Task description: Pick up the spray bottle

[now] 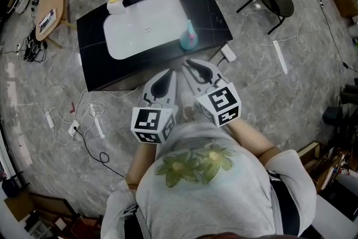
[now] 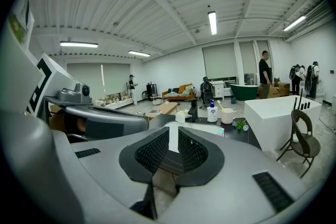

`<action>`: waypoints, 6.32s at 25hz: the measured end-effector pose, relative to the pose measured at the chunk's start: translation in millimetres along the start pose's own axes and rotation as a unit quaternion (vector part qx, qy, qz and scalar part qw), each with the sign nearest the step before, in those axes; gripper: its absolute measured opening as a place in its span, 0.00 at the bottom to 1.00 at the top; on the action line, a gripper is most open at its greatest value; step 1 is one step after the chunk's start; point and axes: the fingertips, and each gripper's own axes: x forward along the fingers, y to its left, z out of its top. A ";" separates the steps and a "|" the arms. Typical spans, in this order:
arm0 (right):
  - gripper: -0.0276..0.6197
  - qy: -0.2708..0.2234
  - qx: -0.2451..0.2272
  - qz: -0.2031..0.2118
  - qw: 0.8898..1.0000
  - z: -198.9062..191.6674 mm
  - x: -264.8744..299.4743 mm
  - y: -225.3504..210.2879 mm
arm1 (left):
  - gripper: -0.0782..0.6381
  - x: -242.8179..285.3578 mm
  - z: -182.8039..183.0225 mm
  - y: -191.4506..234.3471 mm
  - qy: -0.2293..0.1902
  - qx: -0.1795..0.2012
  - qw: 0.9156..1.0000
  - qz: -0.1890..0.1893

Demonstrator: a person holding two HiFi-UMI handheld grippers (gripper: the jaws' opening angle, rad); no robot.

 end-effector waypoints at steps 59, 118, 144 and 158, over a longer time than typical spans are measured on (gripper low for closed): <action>0.24 0.100 0.013 -0.103 0.990 -49.1 86.9 -108.1 | 0.12 81.0 15.3 46.1 0.028 0.005 0.999 0.019; 0.15 0.070 0.006 -0.096 0.993 -42.3 84.2 -127.8 | 0.12 90.3 10.9 40.6 0.036 0.009 0.999 0.011; 0.15 0.005 -0.003 -0.093 0.996 16.9 29.1 -88.7 | 0.12 68.9 15.2 12.8 0.018 0.026 0.999 -0.022; 0.15 -0.019 -0.028 -0.076 0.997 28.4 -10.6 -30.0 | 0.12 19.0 5.5 -10.1 0.006 0.023 0.999 -0.028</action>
